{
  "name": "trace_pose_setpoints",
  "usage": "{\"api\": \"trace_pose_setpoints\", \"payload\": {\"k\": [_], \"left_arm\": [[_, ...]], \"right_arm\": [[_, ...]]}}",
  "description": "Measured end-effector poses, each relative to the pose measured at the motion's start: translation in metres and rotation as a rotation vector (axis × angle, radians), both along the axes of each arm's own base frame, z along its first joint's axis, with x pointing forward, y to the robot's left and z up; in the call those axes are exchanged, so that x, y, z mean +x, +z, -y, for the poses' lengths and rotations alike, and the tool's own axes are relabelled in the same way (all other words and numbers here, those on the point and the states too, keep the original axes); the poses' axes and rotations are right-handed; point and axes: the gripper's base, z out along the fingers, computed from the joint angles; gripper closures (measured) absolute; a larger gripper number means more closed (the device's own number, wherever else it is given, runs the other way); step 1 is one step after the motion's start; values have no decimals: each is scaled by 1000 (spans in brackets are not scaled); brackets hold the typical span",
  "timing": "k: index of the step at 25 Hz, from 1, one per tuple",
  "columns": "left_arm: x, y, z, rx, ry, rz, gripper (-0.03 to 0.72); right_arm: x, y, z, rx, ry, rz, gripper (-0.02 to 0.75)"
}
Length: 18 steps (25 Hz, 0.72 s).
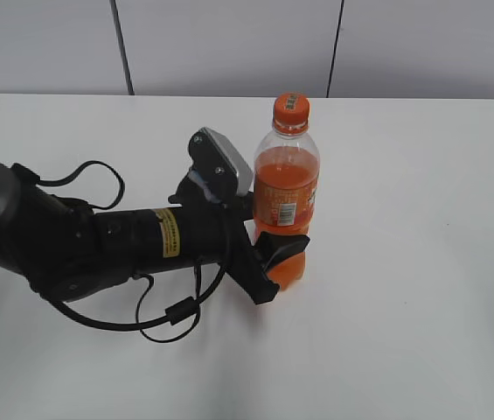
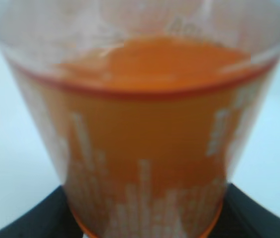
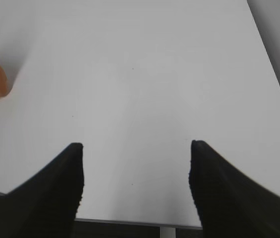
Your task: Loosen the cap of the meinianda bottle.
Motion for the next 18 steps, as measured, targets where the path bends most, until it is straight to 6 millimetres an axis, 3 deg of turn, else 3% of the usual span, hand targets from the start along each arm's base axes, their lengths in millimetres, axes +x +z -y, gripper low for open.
{"api": "trace_pose_setpoints", "payload": {"k": [4, 8, 18], "left_arm": [[0, -3, 1, -2, -12, 0, 282], [-1, -3, 2, -2, -23, 4, 282], [-1, -4, 2, 0, -36, 8, 283]], "right_arm": [[-1, 3, 0, 26, -9, 4, 237], [5, 22, 0, 49, -21, -22, 237], [73, 80, 3, 89, -36, -329, 237]]}}
